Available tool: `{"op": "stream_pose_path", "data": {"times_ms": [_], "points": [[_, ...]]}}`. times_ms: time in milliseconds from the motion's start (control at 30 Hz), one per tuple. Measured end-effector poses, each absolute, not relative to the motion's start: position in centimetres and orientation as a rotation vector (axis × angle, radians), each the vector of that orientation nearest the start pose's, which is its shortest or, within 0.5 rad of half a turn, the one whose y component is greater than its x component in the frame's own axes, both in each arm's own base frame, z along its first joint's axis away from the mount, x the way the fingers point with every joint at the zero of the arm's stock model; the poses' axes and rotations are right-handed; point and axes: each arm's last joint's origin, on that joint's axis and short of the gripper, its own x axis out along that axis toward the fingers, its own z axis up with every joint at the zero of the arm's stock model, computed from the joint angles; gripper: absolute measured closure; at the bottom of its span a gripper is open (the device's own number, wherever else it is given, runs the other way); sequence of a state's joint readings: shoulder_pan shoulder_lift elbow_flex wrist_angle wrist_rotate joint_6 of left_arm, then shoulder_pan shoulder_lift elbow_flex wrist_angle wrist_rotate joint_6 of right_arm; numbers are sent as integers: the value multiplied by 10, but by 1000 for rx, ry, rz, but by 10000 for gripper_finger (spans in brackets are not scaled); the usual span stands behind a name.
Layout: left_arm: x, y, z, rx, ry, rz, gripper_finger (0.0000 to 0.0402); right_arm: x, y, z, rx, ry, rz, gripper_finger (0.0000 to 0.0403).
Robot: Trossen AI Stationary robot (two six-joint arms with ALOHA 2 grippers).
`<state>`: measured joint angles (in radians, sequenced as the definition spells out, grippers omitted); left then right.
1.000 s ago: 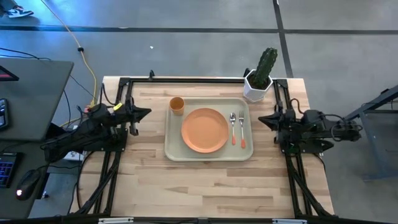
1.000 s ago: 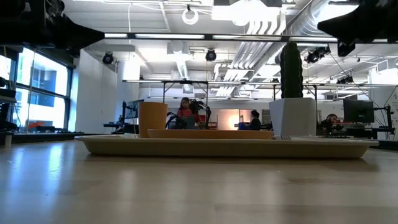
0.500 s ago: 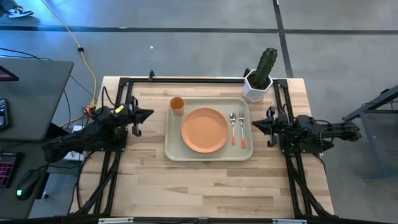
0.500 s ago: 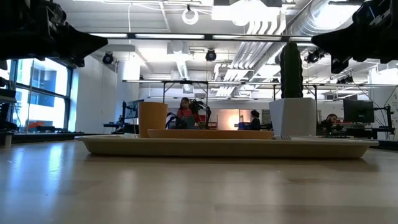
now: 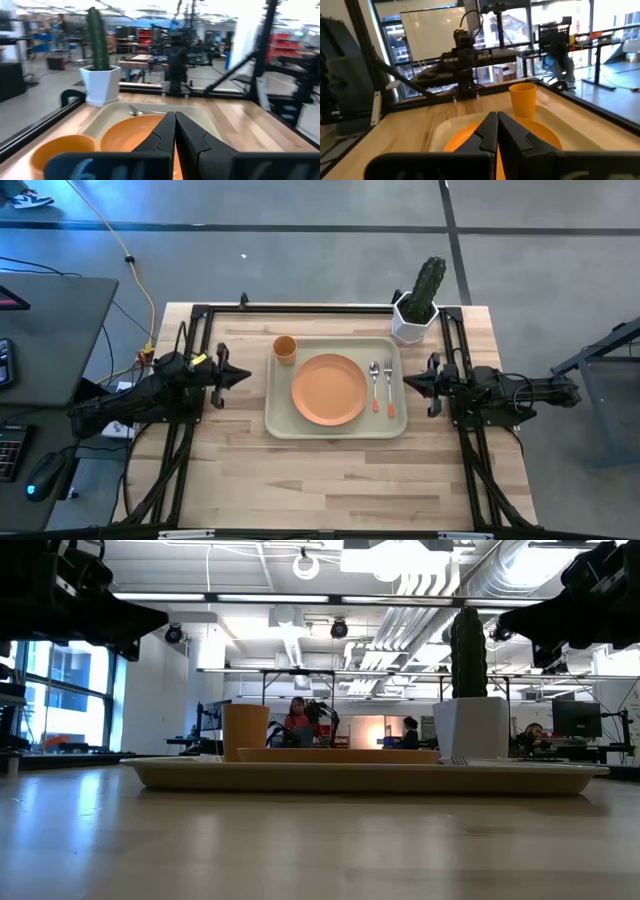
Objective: Pick and place plate/cup/fork/spoon on tray
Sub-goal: Return to Home Position
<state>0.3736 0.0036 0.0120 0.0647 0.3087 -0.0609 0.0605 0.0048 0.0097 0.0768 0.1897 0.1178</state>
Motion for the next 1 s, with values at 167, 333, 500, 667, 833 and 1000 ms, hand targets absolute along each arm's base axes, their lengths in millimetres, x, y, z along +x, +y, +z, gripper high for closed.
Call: {"op": "stream_pose_path", "data": {"times_ms": [167,333,500,667,833,1000], "points": [[94,23,173,-84,-71,69,401,97,2,171,128,-57,-71,403],[96,15,170,-108,-40,93,401,97,4,171,132,-47,-1,403],[96,9,174,-98,-83,131,401,97,5,172,137,-59,20,403],[96,7,178,-100,-122,143,401,97,4,173,148,-77,15,403],[96,5,177,-93,-119,122,401,97,5,174,113,-75,16,403],[96,5,177,-44,-113,129,401,97,5,175,76,-82,45,403]]}}
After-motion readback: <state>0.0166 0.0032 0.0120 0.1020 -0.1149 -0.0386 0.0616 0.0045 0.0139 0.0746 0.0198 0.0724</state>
